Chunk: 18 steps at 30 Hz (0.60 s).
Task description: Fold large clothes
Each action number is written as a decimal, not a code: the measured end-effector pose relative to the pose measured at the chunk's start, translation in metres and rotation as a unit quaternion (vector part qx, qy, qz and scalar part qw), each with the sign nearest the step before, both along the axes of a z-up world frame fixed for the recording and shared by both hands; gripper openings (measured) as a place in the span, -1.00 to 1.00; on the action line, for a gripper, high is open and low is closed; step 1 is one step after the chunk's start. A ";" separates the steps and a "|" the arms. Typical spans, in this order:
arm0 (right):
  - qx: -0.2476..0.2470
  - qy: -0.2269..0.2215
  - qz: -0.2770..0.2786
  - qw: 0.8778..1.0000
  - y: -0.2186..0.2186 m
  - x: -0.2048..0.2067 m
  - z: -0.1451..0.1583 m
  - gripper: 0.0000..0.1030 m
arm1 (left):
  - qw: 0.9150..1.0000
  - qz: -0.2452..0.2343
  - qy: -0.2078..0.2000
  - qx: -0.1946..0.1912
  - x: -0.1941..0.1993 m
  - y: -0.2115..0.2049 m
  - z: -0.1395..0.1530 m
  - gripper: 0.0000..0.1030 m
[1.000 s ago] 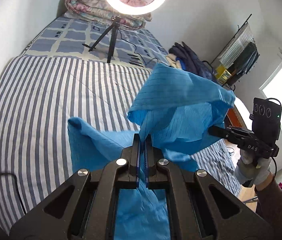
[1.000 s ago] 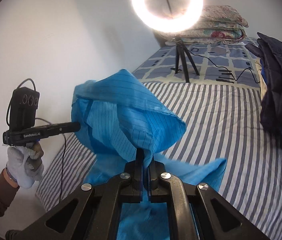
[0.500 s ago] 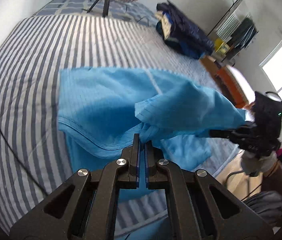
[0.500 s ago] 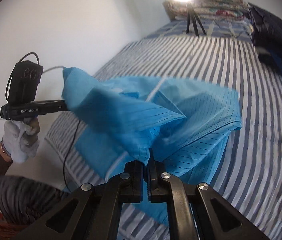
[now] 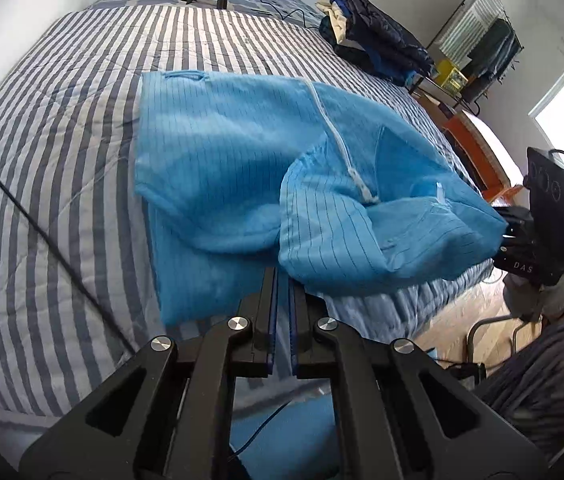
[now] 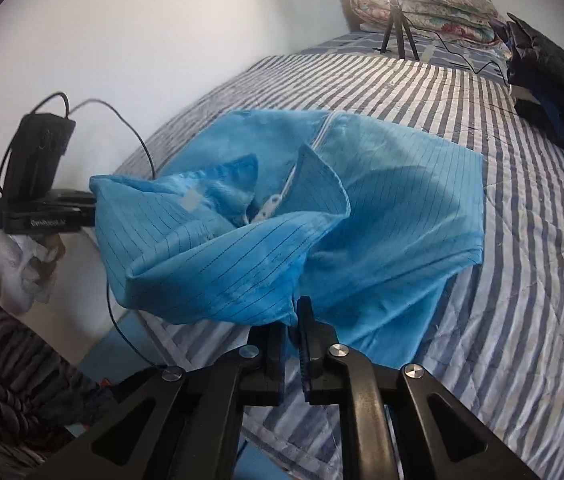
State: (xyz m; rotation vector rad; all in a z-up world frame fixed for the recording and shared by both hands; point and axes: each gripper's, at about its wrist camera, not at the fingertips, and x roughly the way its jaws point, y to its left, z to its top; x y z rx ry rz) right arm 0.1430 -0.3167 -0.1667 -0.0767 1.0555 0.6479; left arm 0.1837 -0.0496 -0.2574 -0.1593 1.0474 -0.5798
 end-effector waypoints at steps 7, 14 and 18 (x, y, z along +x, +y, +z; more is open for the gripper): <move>0.020 -0.004 -0.001 1.000 -0.043 -0.036 0.015 -0.34 | 0.998 0.048 -0.002 -0.045 -0.026 0.061 0.010 -0.18; 0.129 0.034 -0.132 0.982 -0.098 0.022 0.007 0.18 | 0.973 0.158 0.081 -0.147 0.052 0.110 -0.014 0.22; 0.200 0.071 -0.183 0.960 -0.114 0.054 -0.014 0.20 | 0.960 0.167 0.132 -0.183 0.084 0.109 -0.039 0.22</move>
